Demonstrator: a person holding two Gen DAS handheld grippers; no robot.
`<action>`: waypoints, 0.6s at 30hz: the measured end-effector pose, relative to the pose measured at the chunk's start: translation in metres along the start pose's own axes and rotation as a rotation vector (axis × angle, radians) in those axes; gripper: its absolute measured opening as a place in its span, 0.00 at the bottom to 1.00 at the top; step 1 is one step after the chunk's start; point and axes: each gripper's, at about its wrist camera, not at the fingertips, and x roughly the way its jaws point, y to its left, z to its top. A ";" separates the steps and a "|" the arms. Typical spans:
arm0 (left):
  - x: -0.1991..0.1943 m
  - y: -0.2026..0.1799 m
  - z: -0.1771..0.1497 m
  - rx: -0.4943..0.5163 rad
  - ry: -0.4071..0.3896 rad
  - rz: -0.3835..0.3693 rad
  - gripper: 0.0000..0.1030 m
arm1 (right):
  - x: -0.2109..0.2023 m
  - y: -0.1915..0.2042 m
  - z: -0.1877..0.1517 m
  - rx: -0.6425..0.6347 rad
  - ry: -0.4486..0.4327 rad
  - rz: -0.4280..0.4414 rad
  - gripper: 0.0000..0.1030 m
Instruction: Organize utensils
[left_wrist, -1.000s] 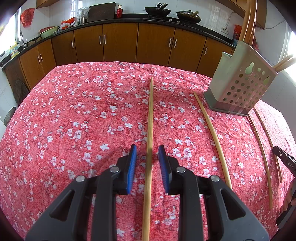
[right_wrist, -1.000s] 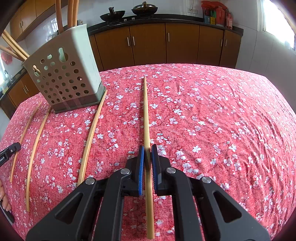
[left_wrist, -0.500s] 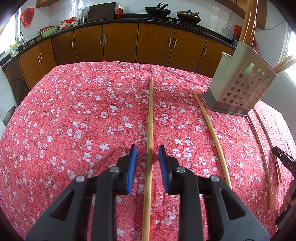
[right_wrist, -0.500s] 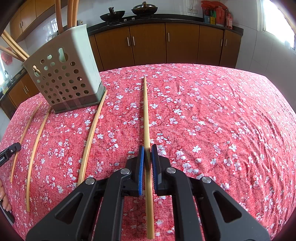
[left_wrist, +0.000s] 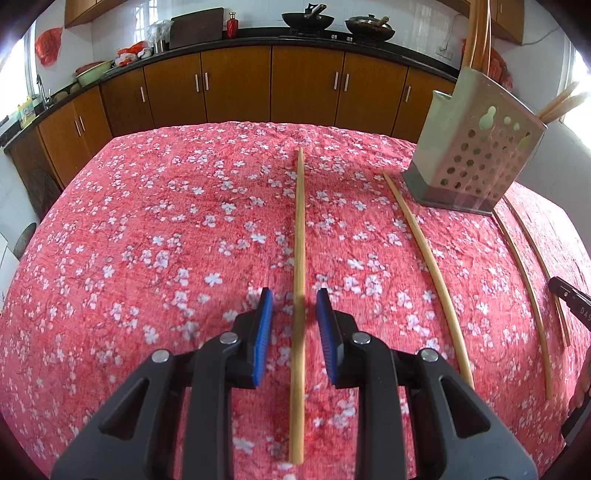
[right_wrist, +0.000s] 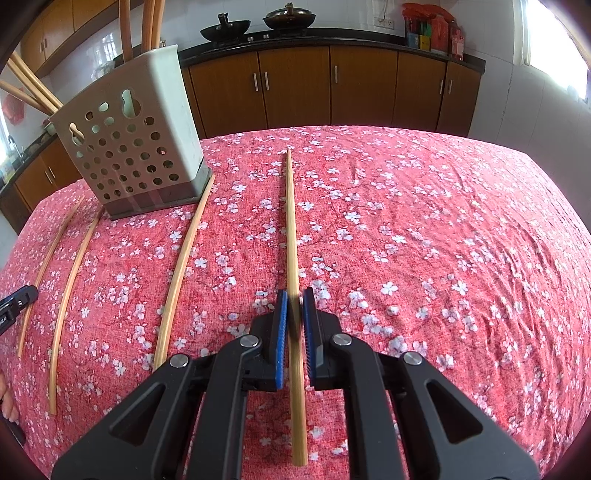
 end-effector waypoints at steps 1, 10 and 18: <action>0.000 0.001 -0.001 -0.003 0.000 -0.001 0.25 | -0.001 0.000 -0.001 0.002 0.000 0.002 0.09; -0.009 0.001 -0.007 0.007 0.001 0.005 0.08 | -0.014 -0.002 -0.008 0.011 -0.017 0.024 0.08; -0.046 0.011 0.003 -0.005 -0.082 -0.016 0.08 | -0.055 -0.010 -0.004 0.036 -0.129 0.054 0.08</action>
